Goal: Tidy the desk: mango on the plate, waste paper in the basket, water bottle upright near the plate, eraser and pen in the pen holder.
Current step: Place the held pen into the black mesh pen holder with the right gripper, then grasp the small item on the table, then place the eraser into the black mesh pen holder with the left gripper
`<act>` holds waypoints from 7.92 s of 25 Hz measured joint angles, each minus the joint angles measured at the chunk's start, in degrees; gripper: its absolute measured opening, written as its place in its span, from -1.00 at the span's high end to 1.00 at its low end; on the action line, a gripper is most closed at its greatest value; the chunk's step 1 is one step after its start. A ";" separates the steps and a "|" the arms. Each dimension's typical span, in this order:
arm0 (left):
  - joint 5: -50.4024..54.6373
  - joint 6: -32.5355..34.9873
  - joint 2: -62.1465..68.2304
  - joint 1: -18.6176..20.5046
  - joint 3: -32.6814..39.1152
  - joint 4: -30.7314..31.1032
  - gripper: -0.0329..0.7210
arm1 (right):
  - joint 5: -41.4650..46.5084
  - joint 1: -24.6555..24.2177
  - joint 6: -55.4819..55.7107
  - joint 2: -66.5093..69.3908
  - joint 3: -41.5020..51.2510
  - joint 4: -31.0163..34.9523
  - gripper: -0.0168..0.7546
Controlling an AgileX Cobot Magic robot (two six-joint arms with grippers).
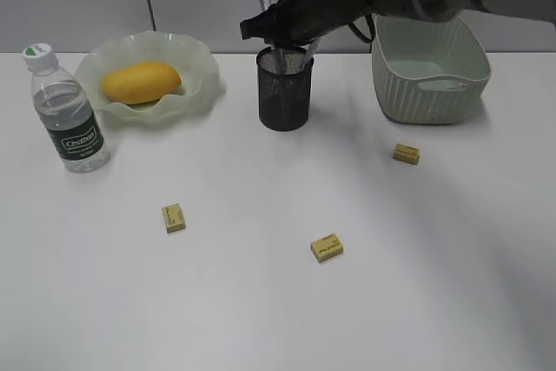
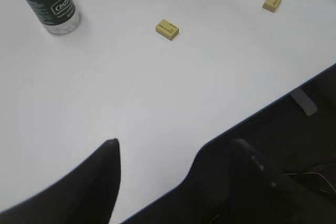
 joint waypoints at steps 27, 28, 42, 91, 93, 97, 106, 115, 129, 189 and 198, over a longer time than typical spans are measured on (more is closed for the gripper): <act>0.00 0.00 0.00 0.00 0.00 0.00 -0.38 | 32.53 0.00 -6.13 -12.69 0.00 0.00 -0.19; 0.00 0.00 0.00 0.00 0.00 0.00 -0.38 | 35.34 0.00 -7.07 -13.12 0.00 -0.06 -0.19; 0.00 0.00 0.00 0.00 0.00 0.00 -0.38 | 54.92 0.00 -5.64 -18.43 3.80 0.29 -0.19; 0.00 0.00 0.00 0.00 0.00 0.05 -0.34 | 46.77 0.00 7.07 -116.26 77.86 -12.96 -0.56; 0.00 0.00 0.00 0.00 0.00 0.05 -0.34 | 46.65 0.00 7.41 -116.33 77.93 -13.19 -0.56; 0.00 0.00 0.00 0.00 0.00 0.05 -0.34 | 46.54 0.00 7.77 -116.33 77.93 -13.19 -0.56; -3.15 0.00 2.19 0.00 -1.46 1.32 -0.34 | 46.44 0.00 7.77 -116.33 77.93 -13.19 -0.56; -8.23 0.00 21.90 0.00 -7.80 0.18 -0.34 | 46.44 0.00 7.77 -116.34 77.93 -13.19 -0.56; -12.10 -0.13 63.69 0.00 -22.32 -8.41 -0.34 | 46.38 0.00 7.83 -116.34 77.93 -13.14 -0.56; -10.98 -27.01 103.90 0.06 -59.06 1.17 0.37 | 46.38 0.00 7.83 -116.34 77.93 -13.14 -0.56; -13.83 -26.93 103.90 0.06 -78.69 2.03 0.37 | 46.38 0.00 7.83 -116.34 77.93 -13.14 -0.56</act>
